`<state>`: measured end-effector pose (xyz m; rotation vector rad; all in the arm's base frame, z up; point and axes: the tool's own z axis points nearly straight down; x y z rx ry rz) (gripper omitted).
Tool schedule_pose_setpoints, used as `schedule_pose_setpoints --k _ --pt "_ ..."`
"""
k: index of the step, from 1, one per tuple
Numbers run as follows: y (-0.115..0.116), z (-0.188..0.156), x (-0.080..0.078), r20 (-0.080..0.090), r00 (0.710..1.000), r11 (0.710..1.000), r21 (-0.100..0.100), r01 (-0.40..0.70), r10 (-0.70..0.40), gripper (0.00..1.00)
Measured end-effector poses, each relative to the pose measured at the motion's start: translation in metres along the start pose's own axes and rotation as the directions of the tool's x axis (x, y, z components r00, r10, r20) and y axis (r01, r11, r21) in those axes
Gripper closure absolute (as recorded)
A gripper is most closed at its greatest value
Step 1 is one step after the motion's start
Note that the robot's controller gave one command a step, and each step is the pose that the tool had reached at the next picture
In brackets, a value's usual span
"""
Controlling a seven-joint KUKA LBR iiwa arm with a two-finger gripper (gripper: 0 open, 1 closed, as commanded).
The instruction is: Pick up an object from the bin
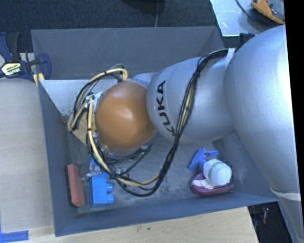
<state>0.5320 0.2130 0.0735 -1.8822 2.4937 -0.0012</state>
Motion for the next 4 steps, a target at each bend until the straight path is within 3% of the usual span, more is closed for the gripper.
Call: schedule_pose_setpoints --k 2,4 --pt "0.000 -0.013 0.000 0.002 1.000 1.000 0.000 -0.004 0.004 1.00" --pt "0.000 -0.059 -0.001 0.002 1.000 1.000 -0.002 -0.007 0.007 1.00"
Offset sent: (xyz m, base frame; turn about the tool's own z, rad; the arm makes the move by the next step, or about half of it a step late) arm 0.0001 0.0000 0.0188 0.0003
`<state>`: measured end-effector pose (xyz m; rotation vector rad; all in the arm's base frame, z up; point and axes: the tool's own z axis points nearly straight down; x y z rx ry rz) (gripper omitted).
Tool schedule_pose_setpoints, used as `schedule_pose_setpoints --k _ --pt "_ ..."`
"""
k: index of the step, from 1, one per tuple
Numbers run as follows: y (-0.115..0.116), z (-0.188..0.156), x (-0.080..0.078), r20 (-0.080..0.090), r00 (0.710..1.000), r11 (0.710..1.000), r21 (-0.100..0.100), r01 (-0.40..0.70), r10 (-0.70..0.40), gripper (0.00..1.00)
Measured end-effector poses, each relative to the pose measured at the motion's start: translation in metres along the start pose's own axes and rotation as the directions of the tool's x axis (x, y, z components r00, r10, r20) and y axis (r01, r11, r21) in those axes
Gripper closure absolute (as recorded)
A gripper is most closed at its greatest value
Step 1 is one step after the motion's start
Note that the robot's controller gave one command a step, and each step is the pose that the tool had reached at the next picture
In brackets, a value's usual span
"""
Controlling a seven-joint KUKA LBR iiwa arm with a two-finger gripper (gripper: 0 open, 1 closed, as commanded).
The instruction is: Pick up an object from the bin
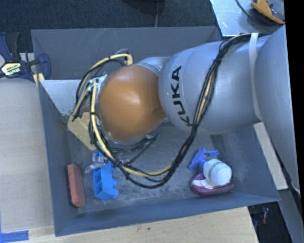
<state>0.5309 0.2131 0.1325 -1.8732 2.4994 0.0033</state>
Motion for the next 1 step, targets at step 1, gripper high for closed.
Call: schedule_pose_setpoints --k 1 --pt "-0.0014 -0.0190 -0.0010 0.005 1.000 1.000 0.004 -0.004 0.004 1.00"
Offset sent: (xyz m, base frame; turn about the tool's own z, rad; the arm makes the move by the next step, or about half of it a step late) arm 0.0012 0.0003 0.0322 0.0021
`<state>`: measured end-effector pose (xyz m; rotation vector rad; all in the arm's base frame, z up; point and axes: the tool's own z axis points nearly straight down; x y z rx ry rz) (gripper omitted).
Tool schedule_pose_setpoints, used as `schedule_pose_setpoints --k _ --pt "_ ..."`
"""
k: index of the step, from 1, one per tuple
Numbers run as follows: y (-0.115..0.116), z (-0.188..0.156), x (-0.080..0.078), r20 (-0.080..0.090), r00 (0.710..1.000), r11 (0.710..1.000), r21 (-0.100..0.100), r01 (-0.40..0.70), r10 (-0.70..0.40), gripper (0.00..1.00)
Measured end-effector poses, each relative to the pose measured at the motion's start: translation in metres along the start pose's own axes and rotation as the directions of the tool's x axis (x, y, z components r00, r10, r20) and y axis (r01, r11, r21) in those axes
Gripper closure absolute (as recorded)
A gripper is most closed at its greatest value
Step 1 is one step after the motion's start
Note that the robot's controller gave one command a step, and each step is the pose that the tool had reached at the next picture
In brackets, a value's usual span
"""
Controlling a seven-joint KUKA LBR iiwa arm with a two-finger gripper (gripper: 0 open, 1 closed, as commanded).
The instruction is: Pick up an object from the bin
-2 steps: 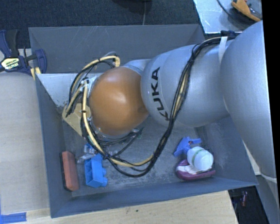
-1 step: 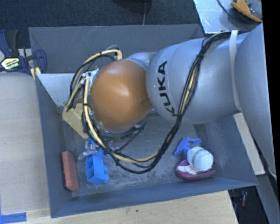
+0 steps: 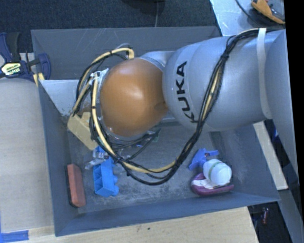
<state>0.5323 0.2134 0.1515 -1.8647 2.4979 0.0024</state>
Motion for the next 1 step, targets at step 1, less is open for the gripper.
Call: schedule_pose_setpoints --k 1 --pt "-0.0002 -0.0093 -0.0004 0.002 1.000 1.000 0.001 -0.002 0.002 1.00"
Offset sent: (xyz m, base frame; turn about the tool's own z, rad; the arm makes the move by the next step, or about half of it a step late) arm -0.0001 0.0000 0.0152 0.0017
